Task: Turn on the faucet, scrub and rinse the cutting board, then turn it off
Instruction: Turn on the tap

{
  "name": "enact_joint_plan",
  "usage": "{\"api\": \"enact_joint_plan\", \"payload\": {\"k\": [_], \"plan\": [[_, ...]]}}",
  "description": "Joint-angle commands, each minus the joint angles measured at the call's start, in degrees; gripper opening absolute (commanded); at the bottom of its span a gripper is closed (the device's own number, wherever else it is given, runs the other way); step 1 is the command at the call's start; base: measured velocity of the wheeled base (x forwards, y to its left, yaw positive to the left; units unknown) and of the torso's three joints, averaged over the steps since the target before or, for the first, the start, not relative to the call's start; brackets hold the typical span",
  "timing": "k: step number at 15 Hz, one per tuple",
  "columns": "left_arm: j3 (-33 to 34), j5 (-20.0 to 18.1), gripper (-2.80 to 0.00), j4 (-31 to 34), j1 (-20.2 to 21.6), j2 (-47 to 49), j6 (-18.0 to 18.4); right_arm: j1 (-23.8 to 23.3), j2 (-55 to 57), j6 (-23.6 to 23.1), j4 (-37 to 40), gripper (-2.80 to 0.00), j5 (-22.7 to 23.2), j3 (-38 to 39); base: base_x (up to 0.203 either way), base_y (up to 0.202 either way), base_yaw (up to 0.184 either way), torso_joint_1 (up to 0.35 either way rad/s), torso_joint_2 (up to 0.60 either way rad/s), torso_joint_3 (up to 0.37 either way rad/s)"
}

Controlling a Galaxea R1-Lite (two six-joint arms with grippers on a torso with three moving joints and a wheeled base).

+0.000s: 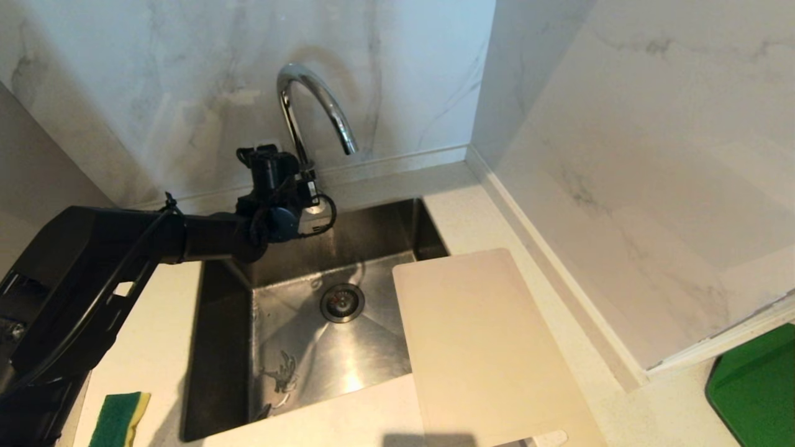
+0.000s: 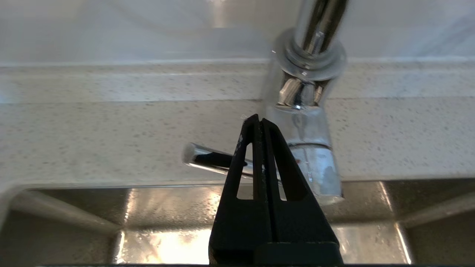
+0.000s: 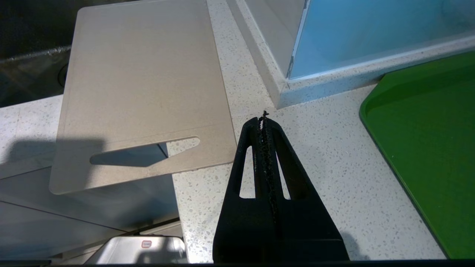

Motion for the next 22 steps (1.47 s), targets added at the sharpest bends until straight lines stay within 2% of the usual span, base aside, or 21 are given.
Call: {"api": "enact_joint_plan", "payload": {"k": [1, 5, 10, 14, 22], "plan": [[0.40, 1.01, -2.80, 1.80, 0.81, 0.77, -0.70, -0.02, -0.01, -0.02, -0.01, -2.80, 0.07, 0.00, 0.000, 0.000, 0.000, 0.000, 0.00, 0.000], [0.72, 0.91, -2.80, 7.90, 0.53, -0.24, -5.61, -0.02, 0.05, -0.02, -0.01, -2.80, 0.07, 0.00, 0.000, 0.000, 0.000, 0.000, 0.00, 0.000], [1.51, 0.39, -2.80, 11.07, 0.22, -0.61, -7.78, -0.01, 0.04, -0.02, -0.01, -2.80, -0.01, 0.00, 0.000, 0.000, 0.000, 0.000, 0.00, 0.000], [1.51, -1.74, -2.80, 15.97, 0.31, -0.77, -13.20, -0.02, 0.04, -0.02, -0.01, -2.80, 0.05, 0.00, 0.000, 0.000, 0.000, 0.000, 0.00, 0.000], [1.51, -1.74, -2.80, 16.10, 0.31, -3.40, -14.66, -0.02, 0.05, -0.02, -0.01, -2.80, -0.02, 0.00, 0.000, 0.000, 0.000, 0.000, 0.00, 0.000]]}}
